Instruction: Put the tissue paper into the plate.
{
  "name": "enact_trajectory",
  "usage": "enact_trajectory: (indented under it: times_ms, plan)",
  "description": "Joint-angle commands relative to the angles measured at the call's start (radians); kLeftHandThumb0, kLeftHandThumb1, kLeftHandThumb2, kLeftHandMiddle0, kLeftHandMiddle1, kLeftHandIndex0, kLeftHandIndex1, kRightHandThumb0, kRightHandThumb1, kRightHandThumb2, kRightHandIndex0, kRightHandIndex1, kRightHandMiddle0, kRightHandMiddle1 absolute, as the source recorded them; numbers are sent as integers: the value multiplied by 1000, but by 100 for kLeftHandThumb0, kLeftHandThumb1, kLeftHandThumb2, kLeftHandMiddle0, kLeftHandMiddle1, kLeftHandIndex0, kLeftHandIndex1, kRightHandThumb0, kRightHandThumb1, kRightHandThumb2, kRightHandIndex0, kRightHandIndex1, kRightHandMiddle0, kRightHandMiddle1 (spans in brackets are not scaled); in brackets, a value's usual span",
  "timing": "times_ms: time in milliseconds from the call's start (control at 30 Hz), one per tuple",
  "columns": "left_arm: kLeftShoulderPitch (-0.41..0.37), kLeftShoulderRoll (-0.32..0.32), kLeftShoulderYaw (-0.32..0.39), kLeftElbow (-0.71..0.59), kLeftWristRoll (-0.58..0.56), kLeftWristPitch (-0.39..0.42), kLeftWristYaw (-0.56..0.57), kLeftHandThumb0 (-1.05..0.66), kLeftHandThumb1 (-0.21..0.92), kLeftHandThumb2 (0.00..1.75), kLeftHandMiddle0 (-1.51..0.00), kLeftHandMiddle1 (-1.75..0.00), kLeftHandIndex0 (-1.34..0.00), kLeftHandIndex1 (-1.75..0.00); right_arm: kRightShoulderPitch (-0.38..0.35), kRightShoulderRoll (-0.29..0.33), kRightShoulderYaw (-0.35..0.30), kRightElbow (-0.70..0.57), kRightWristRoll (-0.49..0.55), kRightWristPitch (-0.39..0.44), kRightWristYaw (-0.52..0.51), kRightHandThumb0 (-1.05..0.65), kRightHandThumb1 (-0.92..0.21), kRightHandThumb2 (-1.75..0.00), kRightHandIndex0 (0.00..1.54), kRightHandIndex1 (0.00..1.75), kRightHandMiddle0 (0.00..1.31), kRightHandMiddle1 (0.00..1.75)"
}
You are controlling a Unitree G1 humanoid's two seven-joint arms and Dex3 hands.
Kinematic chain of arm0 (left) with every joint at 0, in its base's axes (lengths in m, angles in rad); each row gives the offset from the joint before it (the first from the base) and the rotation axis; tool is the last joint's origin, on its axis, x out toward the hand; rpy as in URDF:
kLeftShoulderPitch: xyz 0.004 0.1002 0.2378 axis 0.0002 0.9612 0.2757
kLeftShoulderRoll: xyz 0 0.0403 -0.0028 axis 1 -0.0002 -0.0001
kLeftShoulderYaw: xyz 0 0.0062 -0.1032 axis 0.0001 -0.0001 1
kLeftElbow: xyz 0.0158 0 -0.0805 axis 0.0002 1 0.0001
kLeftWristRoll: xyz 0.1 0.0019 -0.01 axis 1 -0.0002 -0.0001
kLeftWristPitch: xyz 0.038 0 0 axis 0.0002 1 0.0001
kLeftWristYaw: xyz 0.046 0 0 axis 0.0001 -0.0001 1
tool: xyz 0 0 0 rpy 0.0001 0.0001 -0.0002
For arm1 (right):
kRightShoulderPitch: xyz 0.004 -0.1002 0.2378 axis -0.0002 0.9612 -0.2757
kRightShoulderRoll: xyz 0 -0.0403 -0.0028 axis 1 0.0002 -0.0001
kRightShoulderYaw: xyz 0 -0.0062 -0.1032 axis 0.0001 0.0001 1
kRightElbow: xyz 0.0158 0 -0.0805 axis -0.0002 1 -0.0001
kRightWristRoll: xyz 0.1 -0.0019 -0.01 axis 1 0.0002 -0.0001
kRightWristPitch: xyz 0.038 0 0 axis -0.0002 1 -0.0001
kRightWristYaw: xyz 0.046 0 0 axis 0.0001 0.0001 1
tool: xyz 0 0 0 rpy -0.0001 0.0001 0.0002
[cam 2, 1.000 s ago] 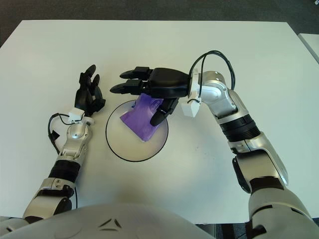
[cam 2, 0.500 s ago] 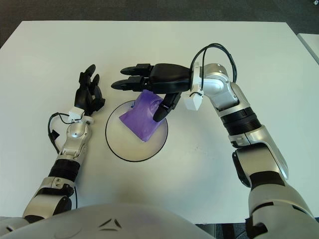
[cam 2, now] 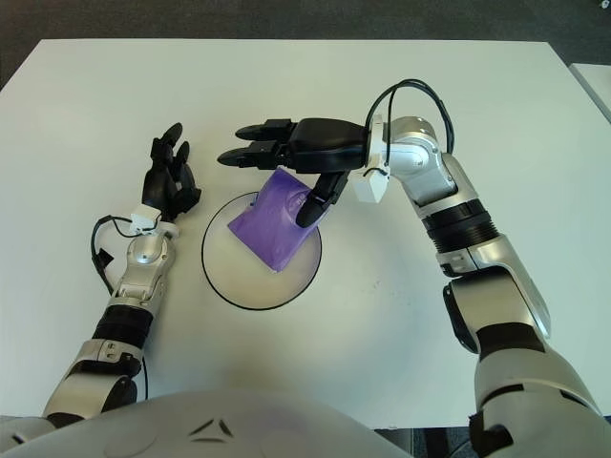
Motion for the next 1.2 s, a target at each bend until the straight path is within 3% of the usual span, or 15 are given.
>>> enact_trajectory:
  times_ms: [0, 200, 400, 500, 633, 767, 900, 1067, 1167]
  plan:
    - [148, -3, -5, 70, 9, 63, -9, -85, 92, 84, -30, -1, 0, -65, -8, 22, -15, 21, 22, -13, -23, -105, -92, -56, 0, 0, 0, 0]
    - [173, -18, -20, -34, 18, 127, -3, -84, 92, 83, -32, -2, 0, -66, -10, 53, -49, 58, 66, 23, -47, -105, -92, -61, 2, 1, 0, 0]
    - [191, -27, -24, -91, 24, 177, 3, -81, 92, 80, -34, -3, 0, -64, -17, 70, -106, 16, 200, 272, -18, -105, -92, -64, 3, 1, 1, 1]
    - [199, -32, -24, -119, 25, 201, 4, -80, 92, 79, -34, -3, 0, -62, 5, 68, -156, -36, 213, 400, -65, -105, -92, -59, 3, 1, 3, 2]
    - [204, -32, -21, -126, 23, 213, -3, -80, 92, 78, -35, -3, 0, -62, 58, 96, -212, -96, 195, 481, -161, -104, -92, -53, 4, 2, 5, 3]
    - [205, -34, -20, -131, 24, 217, -1, -80, 92, 77, -34, -2, 0, -63, 120, 155, -257, -170, 203, 593, -278, -101, -92, -45, 11, 1, 1, 35]
    - [206, -39, -17, -137, 19, 224, -1, -80, 92, 77, -34, -2, 0, -65, 172, 282, -295, -116, 201, 538, -431, -93, -92, -39, 19, 3, 0, 61]
    - [210, -42, -16, -144, 18, 230, 0, -80, 92, 76, -34, -2, 0, -66, 151, 391, -342, 29, 252, 432, -498, -84, -92, -39, 24, 5, 0, 75]
    - [213, -44, -15, -150, 15, 231, -3, -80, 92, 76, -34, -2, 0, -66, 152, 435, -376, 52, 276, 394, -539, -79, -92, -40, 27, 6, 0, 79]
